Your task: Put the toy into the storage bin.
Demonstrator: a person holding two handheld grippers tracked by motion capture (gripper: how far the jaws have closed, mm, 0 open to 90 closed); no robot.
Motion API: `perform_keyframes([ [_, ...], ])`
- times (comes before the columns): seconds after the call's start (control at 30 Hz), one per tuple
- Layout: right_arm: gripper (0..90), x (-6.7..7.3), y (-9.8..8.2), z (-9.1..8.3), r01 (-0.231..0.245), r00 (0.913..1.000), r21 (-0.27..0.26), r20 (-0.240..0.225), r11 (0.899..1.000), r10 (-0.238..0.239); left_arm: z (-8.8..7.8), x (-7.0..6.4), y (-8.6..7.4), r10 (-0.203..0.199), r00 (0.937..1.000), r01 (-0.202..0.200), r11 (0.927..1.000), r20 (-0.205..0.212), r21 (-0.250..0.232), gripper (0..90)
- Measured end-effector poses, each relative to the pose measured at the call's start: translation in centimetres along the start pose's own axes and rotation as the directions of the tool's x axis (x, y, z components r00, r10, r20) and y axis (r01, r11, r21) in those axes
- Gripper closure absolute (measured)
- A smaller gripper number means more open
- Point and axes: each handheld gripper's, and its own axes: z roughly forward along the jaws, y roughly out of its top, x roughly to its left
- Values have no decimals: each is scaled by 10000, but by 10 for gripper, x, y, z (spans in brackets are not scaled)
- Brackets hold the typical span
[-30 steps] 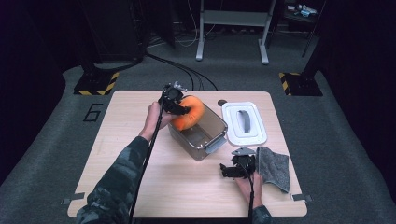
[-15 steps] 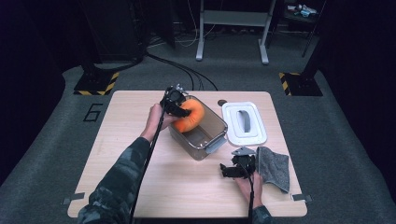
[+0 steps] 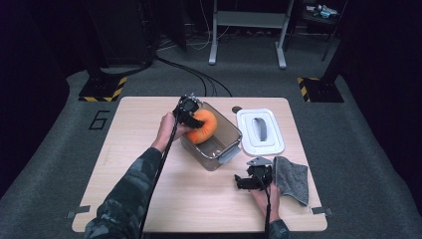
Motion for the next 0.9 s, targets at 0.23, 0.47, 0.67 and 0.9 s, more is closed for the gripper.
perform_keyframes([
  [0.23, 74, 0, 0, 0, -11, 10000, 1, 4, 10000, 11, 4, 0, 1, -75, 9999, 74, 9998, 80, 201, 519],
  [0.47, 74, 0, 0, 0, -76, 10000, -19, -3, 10000, 76, -7, 2, 3, -314, 9994, 313, 9995, 111, 67, 357],
  [0.67, 74, 1, 0, 0, -121, 9999, 2, -16, 9999, 121, -20, -8, 6, -36, 9997, 36, 10000, 232, -20, 398],
  [0.9, 74, 1, 0, 0, -108, 9999, 2, -22, 9999, 108, -6, -15, 8, 208, 9962, -263, 9976, 845, 642, 458],
])
